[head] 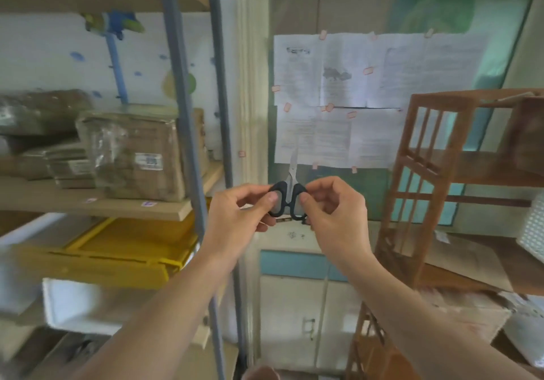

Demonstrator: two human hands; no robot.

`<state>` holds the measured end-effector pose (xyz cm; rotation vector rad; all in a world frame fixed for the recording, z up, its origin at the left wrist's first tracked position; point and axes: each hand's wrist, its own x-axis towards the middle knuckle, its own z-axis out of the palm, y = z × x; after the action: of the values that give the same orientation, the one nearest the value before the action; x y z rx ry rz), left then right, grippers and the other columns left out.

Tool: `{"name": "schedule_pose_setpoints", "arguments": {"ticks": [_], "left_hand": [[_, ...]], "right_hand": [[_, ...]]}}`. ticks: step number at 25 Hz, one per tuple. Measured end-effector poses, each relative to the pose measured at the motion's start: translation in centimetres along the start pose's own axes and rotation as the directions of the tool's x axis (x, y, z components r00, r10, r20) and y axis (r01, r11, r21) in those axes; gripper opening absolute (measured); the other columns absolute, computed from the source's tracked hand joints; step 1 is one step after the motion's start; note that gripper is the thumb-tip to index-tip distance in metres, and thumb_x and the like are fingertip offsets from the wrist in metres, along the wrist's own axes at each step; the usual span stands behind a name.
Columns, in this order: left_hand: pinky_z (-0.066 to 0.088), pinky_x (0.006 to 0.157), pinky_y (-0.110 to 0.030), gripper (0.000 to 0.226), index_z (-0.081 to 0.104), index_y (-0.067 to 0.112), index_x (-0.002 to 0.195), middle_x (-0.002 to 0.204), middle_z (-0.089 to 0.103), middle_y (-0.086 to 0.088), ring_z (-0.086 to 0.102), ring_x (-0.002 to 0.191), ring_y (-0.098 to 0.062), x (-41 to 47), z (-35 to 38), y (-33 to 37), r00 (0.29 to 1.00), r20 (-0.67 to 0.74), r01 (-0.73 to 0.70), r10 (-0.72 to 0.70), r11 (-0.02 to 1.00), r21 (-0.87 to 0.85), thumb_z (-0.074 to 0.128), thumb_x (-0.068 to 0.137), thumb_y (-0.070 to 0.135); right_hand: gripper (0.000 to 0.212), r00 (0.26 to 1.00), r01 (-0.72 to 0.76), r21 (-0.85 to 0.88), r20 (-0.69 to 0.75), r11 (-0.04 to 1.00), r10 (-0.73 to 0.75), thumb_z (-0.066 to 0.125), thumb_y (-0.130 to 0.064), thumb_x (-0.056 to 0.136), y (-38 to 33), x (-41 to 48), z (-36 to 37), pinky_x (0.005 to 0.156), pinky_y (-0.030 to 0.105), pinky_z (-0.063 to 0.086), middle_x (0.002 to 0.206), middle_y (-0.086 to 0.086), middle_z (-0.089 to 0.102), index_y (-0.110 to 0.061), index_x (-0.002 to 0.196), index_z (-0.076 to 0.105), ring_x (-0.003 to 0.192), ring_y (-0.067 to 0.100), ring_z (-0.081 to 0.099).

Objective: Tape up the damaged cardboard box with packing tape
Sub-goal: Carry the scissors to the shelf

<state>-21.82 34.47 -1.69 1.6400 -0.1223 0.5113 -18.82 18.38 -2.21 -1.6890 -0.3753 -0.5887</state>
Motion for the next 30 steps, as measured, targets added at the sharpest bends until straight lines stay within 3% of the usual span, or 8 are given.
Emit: {"name": "schedule_pose_setpoints", "arguments": {"ticks": [3,7,11,15,20,23,26,30], "left_hand": [[0.056,0.059,-0.024,0.009,0.078,0.019,0.099,0.077,0.074,-0.003,0.070,0.061,-0.015,-0.7,-6.4,-1.1,0.993,-0.120,0.018,-0.019,1.000,-0.012,0.075,0.090,0.016],[0.057,0.056,-0.026,0.006,0.077,0.013,0.094,0.074,0.075,0.000,0.070,0.057,-0.015,-1.3,-14.7,-2.7,0.957,-0.289,0.031,-0.004,0.995,0.090,0.074,0.091,0.009],[0.061,0.058,-0.036,0.011,0.075,0.017,0.087,0.074,0.075,-0.002,0.073,0.059,-0.024,-2.0,-22.4,-4.3,0.892,-0.449,0.072,0.052,0.964,0.255,0.071,0.094,0.010],[0.061,0.061,-0.036,0.013,0.074,0.017,0.086,0.075,0.075,-0.004,0.075,0.062,-0.027,-2.2,-28.4,-5.0,0.796,-0.604,0.170,0.045,0.941,0.293,0.069,0.094,0.009],[0.060,0.057,-0.027,0.006,0.073,0.003,0.096,0.082,0.074,-0.014,0.074,0.061,-0.026,-3.4,-33.6,-5.4,0.604,-0.797,0.237,0.007,0.953,0.188,0.069,0.094,0.007],[0.054,0.051,-0.017,0.004,0.073,0.008,0.095,0.080,0.074,-0.010,0.073,0.057,-0.017,-4.2,-36.2,-5.3,0.513,-0.858,0.302,0.002,0.936,0.182,0.069,0.094,0.011],[0.052,0.050,-0.015,0.011,0.072,0.016,0.085,0.073,0.074,-0.002,0.072,0.055,-0.014,-4.5,-39.3,-5.5,0.461,-0.886,0.306,0.046,0.929,0.207,0.070,0.094,0.010],[0.055,0.053,-0.018,0.014,0.072,0.020,0.083,0.068,0.073,0.004,0.073,0.058,-0.016,-3.9,-44.8,-6.3,0.460,-0.885,0.286,0.078,0.930,0.231,0.071,0.093,0.011]], "right_hand": [[0.017,0.994,0.007,0.073,0.104,0.997,-0.015,0.073,-0.014,0.088,-1.1,-1.1,6.5,0.065,0.040,0.057,0.074,-0.007,0.069,-0.028,0.085,0.063,0.067,0.019,0.064],[0.018,0.951,0.036,0.177,0.297,0.984,-0.088,0.075,-0.012,0.086,-2.8,-2.0,15.3,0.058,0.027,0.052,0.070,-0.005,0.068,-0.025,0.084,0.063,0.064,0.017,0.065],[0.015,0.845,0.047,0.292,0.498,0.955,-0.194,0.074,-0.014,0.088,-3.5,-2.5,23.9,0.053,0.027,0.048,0.071,0.005,0.067,-0.021,0.089,0.061,0.060,0.020,0.063],[0.011,0.697,-0.131,0.399,0.688,0.907,-0.202,0.068,-0.010,0.092,-3.8,-2.8,31.1,0.046,0.022,0.042,0.072,0.012,0.067,-0.018,0.095,0.061,0.048,0.015,0.053],[0.010,0.599,-0.291,0.445,0.775,0.847,-0.202,0.069,-0.009,0.092,-5.4,-4.3,39.3,0.050,0.021,0.047,0.070,-0.002,0.068,-0.017,0.096,0.066,0.052,0.009,0.060],[0.007,0.536,-0.330,0.420,0.821,0.845,-0.198,0.070,-0.016,0.092,-6.0,-6.0,43.0,0.057,0.027,0.052,0.077,0.000,0.072,-0.016,0.099,0.068,0.060,0.014,0.065],[0.014,0.520,-0.335,0.383,0.837,0.861,-0.170,0.069,-0.023,0.093,-6.8,-7.7,47.0,0.063,0.033,0.059,0.084,-0.001,0.073,-0.018,0.106,0.068,0.064,0.016,0.069],[0.016,0.585,-0.319,0.390,0.798,0.864,-0.144,0.068,-0.026,0.093,-8.3,-9.0,52.6,0.066,0.031,0.060,0.084,-0.003,0.074,-0.018,0.107,0.069,0.063,0.011,0.070]]}}
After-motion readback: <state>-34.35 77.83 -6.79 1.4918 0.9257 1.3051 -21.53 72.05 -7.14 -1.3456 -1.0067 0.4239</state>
